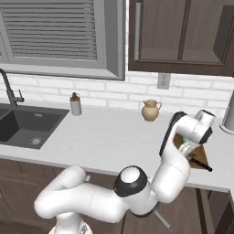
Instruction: Place the appropriate cutting tool for cutting the broccoli skin on the cutting board.
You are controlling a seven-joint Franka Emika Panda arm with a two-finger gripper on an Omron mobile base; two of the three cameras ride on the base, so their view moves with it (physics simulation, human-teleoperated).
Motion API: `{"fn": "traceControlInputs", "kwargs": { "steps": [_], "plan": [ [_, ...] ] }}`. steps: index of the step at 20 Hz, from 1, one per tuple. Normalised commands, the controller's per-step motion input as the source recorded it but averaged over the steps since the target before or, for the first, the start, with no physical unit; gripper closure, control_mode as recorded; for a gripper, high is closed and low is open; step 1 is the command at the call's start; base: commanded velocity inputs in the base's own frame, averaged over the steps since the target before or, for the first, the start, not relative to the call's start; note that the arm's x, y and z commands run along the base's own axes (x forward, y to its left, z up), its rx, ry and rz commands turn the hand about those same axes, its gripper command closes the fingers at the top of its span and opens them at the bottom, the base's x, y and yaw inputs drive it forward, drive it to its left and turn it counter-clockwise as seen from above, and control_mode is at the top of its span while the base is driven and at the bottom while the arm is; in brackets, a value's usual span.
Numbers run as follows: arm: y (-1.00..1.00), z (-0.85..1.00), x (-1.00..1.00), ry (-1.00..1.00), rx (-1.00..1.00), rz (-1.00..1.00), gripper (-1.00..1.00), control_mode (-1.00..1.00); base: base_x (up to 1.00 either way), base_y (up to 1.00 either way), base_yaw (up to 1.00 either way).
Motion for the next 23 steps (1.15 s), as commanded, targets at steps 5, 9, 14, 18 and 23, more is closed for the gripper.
{"fn": "traceControlInputs", "kwargs": {
  "steps": [5, 9, 14, 18, 23],
  "plan": [
    [1.0, 0.18, -0.26, 0.0, 0.0, 0.0, -1.0, -1.0, 0.0, 0.0, 0.0],
    [1.0, 0.13, -0.32, 0.0, 0.0, 0.0, -1.0, -1.0, 0.0, 0.0, 0.0],
    [0.9, 0.15, -0.37, 0.0, 0.0, 0.0, -1.0, -1.0, 0.0, 0.0, 0.0],
    [0.82, 0.13, -0.41, 0.0, 0.0, 0.0, -1.0, -1.0, 0.0, 0.0, 0.0],
    [0.83, 0.19, -0.42, -0.01, 0.0, 0.0, -1.0, -1.0, 0.0, 0.0, 0.0]
  ]
}}
